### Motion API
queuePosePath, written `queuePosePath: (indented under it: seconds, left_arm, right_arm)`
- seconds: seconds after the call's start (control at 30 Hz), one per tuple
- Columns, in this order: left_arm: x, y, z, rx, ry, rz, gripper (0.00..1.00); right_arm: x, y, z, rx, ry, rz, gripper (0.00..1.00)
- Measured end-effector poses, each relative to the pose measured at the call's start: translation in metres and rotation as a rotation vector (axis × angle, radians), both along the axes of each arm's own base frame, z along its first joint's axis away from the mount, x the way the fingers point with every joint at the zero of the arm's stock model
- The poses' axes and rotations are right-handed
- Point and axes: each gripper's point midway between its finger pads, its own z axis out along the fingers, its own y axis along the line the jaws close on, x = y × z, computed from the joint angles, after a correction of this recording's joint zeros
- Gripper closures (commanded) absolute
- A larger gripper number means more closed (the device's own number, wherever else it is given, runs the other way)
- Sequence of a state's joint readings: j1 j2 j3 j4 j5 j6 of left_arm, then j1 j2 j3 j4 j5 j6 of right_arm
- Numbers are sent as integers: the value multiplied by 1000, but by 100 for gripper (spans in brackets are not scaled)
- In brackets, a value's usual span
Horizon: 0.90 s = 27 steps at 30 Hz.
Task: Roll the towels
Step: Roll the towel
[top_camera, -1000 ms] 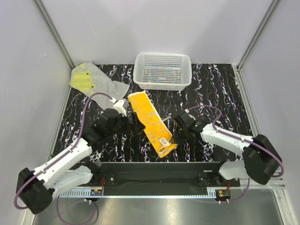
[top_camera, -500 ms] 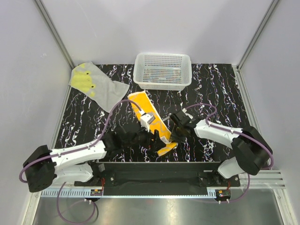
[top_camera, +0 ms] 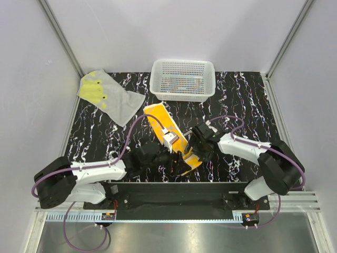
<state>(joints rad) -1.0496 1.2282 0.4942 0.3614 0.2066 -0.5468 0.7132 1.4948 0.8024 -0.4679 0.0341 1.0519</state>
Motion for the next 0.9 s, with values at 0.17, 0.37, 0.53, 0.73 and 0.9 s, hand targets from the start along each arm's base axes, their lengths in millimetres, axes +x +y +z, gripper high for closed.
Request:
queuePosePath:
  seconds: [0.17,0.37,0.53,0.73,0.9]
  left_arm:
    - [0,-7,6,-38,-15,-17,12]
    - [-7,-16,5,-62,-16,-62,13]
    - [-11,-22,-20,-22,14,-85,14]
    - [-13,-20,-66,82,77,-87,18]
    - [-8,-22,-68,94,74,-68,19]
  right_arm:
    - [4,0,2,6,-9,-7,11]
    - [13,0,11,8,-24,-20,2]
    - [22,-1,35,30,-68,-33,0]
    - [26,-9,69,58,-146,-49,0]
    - [13,-28,82,72,-209,-80,1]
